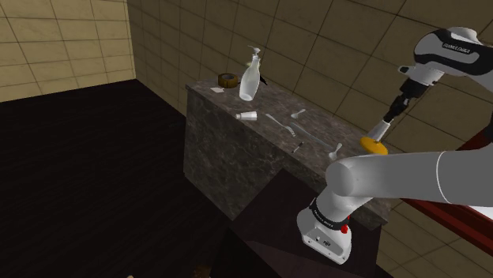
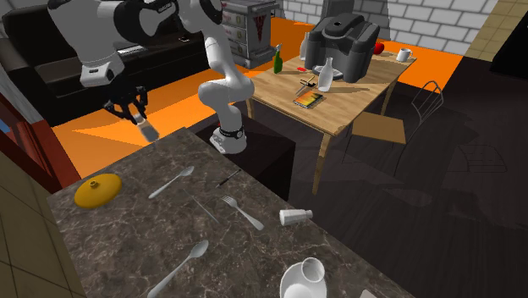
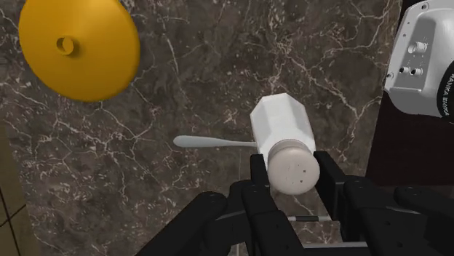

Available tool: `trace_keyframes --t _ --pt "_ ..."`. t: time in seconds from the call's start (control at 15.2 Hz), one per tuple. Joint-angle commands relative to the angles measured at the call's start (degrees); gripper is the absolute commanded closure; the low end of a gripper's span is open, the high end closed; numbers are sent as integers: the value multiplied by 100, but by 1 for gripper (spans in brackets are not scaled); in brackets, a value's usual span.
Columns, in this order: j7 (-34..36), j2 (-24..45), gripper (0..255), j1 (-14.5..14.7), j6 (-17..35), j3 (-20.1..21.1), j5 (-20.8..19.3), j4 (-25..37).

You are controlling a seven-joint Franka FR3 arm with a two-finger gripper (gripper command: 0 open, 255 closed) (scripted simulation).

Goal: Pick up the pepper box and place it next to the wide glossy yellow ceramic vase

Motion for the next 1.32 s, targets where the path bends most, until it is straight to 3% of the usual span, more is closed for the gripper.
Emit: trace_keyframes --t 0.0,0.26,1.25 --pt "-281 -32 255 -78 -63 -206 -153 113" --pt "-925 -82 255 -214 -201 -692 -484 432" --pt "-803 -164 255 -267 829 -1220 -863 -590"
